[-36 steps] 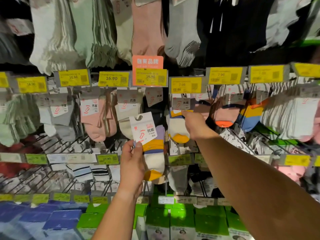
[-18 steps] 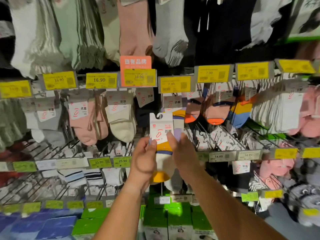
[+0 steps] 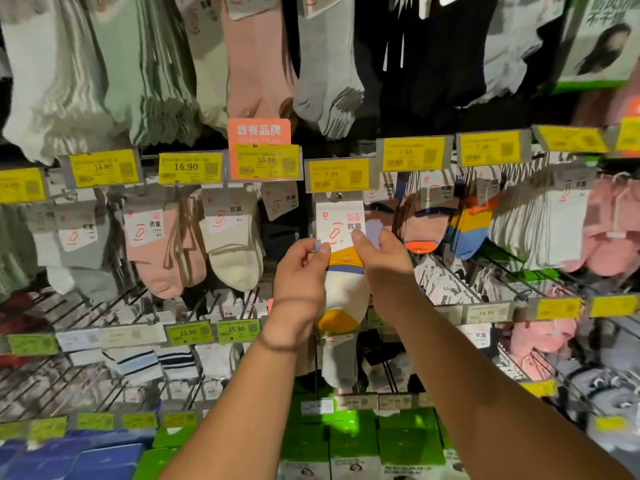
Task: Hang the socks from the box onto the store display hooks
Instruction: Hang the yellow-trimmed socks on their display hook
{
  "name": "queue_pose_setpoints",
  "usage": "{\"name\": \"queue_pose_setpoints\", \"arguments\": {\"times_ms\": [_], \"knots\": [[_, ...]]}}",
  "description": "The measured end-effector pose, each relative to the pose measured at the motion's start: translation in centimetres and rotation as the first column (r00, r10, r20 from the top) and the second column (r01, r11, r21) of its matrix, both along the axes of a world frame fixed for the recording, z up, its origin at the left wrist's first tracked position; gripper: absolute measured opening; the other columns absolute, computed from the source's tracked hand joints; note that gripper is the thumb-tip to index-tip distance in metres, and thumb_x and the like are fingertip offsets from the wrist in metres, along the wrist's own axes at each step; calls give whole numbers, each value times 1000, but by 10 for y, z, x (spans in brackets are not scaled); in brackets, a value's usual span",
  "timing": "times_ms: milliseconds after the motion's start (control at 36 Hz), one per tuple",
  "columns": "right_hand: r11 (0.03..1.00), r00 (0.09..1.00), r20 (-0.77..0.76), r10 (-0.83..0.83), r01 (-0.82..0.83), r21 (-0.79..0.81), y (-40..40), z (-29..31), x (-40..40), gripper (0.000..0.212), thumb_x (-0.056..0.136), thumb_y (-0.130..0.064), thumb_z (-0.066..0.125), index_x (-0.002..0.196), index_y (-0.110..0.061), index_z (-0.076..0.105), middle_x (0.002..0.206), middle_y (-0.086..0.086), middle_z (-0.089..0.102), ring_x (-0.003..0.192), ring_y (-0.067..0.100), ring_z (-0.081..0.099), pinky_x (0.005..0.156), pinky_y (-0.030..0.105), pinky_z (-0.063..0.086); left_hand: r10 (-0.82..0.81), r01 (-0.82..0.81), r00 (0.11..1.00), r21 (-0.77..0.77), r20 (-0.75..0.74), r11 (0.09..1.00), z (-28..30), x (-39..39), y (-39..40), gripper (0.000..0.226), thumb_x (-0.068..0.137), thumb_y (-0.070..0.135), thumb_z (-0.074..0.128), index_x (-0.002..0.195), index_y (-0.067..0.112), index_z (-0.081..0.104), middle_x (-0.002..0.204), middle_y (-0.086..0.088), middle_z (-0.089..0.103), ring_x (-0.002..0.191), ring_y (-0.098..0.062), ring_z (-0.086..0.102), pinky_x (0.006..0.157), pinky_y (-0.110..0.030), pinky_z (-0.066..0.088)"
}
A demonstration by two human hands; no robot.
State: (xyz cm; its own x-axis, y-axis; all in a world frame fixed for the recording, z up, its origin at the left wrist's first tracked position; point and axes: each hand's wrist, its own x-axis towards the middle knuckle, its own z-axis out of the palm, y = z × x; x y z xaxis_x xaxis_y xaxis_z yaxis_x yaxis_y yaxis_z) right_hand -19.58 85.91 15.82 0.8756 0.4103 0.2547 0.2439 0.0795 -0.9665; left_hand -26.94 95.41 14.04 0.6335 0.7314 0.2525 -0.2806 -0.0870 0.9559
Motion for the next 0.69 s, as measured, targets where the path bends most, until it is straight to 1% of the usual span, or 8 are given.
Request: {"name": "queue_pose_setpoints", "arguments": {"times_ms": [56,111,139,222,278,333,389,694], "knots": [[1000,1000,-24,1,-1,16,1,5,1,23,101,-22,55,79,-14,51,73,-3,55,64,3,55,58,18,41,16,-16,1000,-1,-18,1000,0,5,1,18,82,36,63,89,20,65,89,-9,65,84,-22,57,81,-37,46],[1000,998,-60,-13,14,3,4,3,3,23,100,-28,56,98,-5,58,91,12,59,87,29,58,73,36,45,44,-43,998,11,-48,999,-4,9,2,14,90,31,65,88,17,63,85,-8,62,79,-18,53,77,-34,43],[1000,997,-68,-27,26,-13,7,-1,6,24,100,-31,57,97,-6,57,91,15,58,87,34,55,73,40,43,57,-55,996,19,-74,998,-8,13,4,15,96,26,64,87,13,62,82,-8,59,76,-17,50,74,-33,41],[990,993,-66,-94,87,-107,17,-11,17,32,98,-41,57,84,-12,52,71,2,43,75,25,44,63,34,34,117,-89,968,130,-220,987,-18,25,10,34,102,29,56,84,0,56,76,-10,49,69,-19,40,65,-33,31],[966,990,-44,-136,123,-229,26,-9,26,43,99,-46,52,106,-3,57,83,6,49,85,26,48,73,36,38,161,-100,938,206,-307,973,-17,33,16,40,103,36,53,80,3,51,73,-10,46,68,-22,37,61,-35,28],[947,988,-50,-148,127,-293,36,-5,37,58,100,-48,48,131,1,50,114,17,58,106,31,54,84,37,41,168,-87,922,237,-348,968,-8,42,21,40,104,36,51,77,8,45,71,-9,41,66,-23,34,57,-37,25],[941,988,-57,-143,118,-317,45,2,47,64,101,-48,46,145,0,40,140,20,51,125,36,50,93,37,41,177,-75,904,263,-390,962,0,53,29,43,105,35,50,71,10,40,67,-6,39,66,-24,34,54,-35,24],[903,989,-81,-125,80,-422,60,-10,63,66,102,-49,42,149,-2,33,150,17,43,132,36,44,95,35,40,204,-55,827,285,-525,957,-8,61,48,54,104,42,49,60,11,42,61,-6,47,67,-28,45,59,-36,26]]}}
